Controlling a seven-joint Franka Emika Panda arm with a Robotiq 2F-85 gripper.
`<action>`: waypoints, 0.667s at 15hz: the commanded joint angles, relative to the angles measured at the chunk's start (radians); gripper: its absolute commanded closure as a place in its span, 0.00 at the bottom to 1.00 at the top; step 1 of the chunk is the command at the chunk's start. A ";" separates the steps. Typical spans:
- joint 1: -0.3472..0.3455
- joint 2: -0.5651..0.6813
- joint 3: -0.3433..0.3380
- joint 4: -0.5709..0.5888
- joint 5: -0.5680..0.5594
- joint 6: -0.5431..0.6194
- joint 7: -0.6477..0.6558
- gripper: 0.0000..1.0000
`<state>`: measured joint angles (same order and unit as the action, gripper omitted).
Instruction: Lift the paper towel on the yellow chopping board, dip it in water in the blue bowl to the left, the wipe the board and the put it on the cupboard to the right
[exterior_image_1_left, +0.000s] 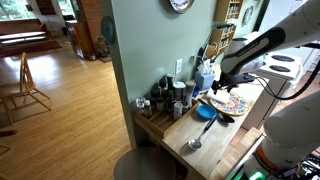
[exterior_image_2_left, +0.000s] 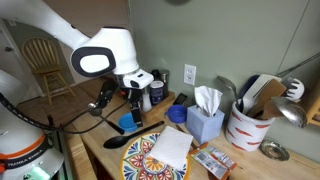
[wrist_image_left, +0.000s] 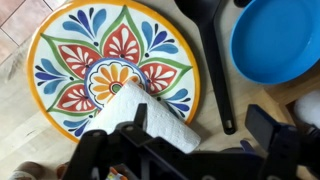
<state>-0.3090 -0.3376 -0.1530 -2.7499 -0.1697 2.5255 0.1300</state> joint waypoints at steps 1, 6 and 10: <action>0.002 -0.003 0.000 0.003 -0.001 -0.004 0.000 0.00; -0.006 0.038 -0.001 0.033 -0.002 -0.007 0.012 0.00; -0.020 0.129 -0.011 0.085 0.010 0.023 0.085 0.00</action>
<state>-0.3154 -0.2985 -0.1557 -2.7153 -0.1664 2.5251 0.1590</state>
